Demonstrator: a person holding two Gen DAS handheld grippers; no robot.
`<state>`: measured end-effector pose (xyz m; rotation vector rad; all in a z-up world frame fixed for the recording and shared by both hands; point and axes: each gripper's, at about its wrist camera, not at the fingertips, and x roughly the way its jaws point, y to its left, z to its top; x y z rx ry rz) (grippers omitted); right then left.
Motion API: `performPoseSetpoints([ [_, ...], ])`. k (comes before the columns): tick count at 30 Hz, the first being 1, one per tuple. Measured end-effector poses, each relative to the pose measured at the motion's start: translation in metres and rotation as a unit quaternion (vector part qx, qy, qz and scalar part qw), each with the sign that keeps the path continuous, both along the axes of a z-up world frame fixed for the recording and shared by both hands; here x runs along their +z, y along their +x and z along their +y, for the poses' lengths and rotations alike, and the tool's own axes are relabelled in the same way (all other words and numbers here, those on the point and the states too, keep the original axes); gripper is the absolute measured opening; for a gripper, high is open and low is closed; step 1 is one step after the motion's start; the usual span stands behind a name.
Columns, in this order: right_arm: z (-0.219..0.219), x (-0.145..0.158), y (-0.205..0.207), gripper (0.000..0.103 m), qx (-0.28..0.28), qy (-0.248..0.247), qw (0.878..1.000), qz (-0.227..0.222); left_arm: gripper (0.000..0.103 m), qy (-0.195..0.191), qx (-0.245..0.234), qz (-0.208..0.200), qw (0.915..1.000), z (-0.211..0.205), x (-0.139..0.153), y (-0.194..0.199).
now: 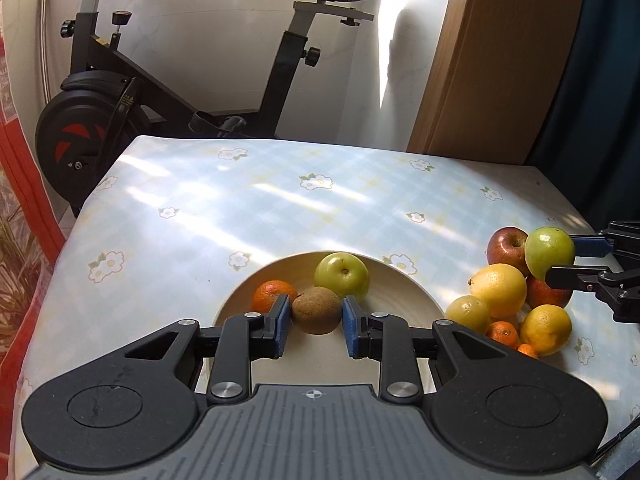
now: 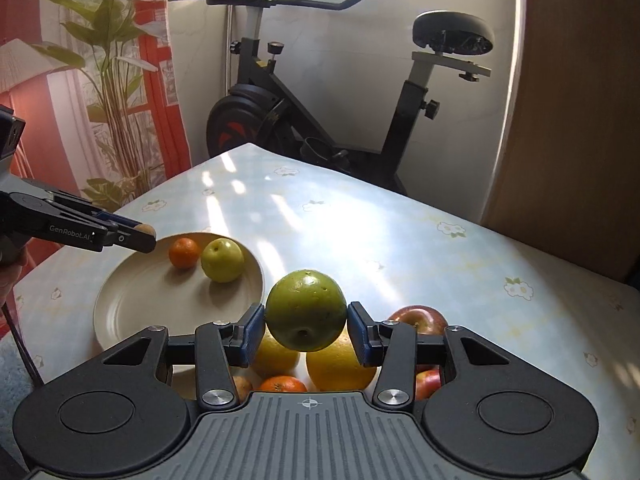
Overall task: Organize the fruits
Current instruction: 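Lower the kiwi and green apple into the cream plate and open both tools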
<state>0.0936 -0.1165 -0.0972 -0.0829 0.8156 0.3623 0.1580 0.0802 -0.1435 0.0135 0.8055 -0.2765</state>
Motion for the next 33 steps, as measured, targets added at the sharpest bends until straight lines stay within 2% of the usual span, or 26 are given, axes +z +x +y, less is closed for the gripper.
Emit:
performPoseSetpoints([
  [6,0.046,-0.016,0.037,0.041,0.054,0.004,0.998,0.032,0.029,0.006,0.012,0.023,0.9996,0.011,-0.020,0.013],
  [11,0.067,-0.032,0.063,0.041,0.079,0.001,0.995,0.066,0.029,0.013,0.017,0.035,0.9991,0.019,-0.032,0.023],
  [19,0.078,-0.055,0.083,0.041,0.081,-0.015,0.991,0.106,0.029,0.019,0.016,0.043,0.9988,0.028,-0.045,0.034],
  [33,0.084,-0.065,0.094,0.041,0.080,-0.014,0.990,0.118,0.029,0.021,0.007,0.031,0.9993,0.022,-0.049,0.045],
])
